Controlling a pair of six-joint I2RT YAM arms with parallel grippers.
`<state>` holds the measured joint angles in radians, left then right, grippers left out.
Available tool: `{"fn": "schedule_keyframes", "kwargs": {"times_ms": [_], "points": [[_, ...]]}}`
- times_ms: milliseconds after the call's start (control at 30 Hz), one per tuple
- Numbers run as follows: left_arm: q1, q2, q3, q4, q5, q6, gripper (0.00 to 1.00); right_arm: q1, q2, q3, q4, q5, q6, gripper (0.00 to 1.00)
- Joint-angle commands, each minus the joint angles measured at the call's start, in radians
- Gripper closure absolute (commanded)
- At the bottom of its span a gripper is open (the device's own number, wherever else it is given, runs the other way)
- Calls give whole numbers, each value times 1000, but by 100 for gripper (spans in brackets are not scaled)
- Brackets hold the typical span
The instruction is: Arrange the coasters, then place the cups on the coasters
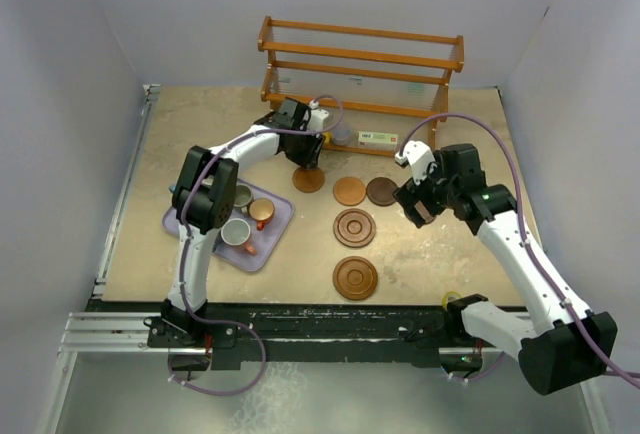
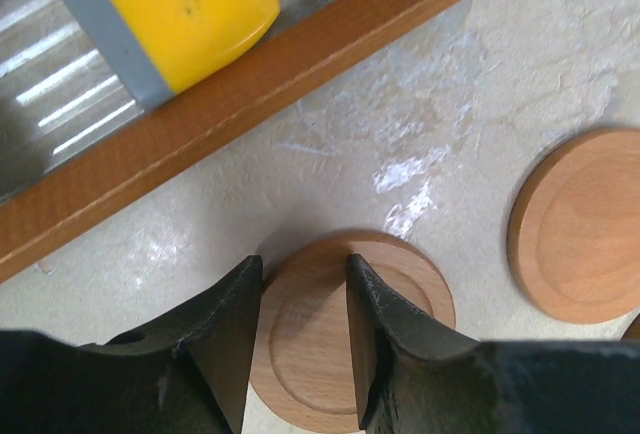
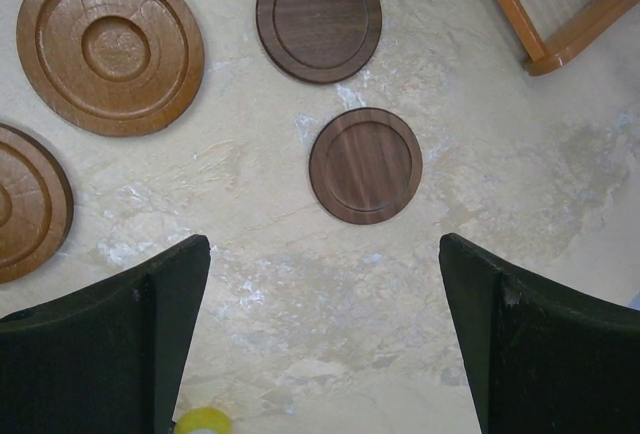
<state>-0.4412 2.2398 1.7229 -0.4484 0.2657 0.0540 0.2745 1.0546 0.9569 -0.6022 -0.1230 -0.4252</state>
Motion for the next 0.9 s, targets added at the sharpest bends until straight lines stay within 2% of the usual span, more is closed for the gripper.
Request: {"fn": "schedule_keyframes", "kwargs": {"times_ms": [0,100,300,500,667,867], "points": [[-25,59,31,-28,15,-33,64,-3,12,-5,-30,10,-37,2],[-25,5,13,-18,12,9,60,-3,18,-16,-19,5,-44,2],[-23,-164,-113,81,15,142,42,-2,63,-11,-5,-34,-56,3],[-8,-264,-231,103,11,254,30,11,214,35,47,-30,-56,3],[11,-314,-310,123,7,320,25,33,336,110,83,-35,-47,3],[15,-294,-300,84,0,405,23,62,485,186,113,-20,-30,4]]}}
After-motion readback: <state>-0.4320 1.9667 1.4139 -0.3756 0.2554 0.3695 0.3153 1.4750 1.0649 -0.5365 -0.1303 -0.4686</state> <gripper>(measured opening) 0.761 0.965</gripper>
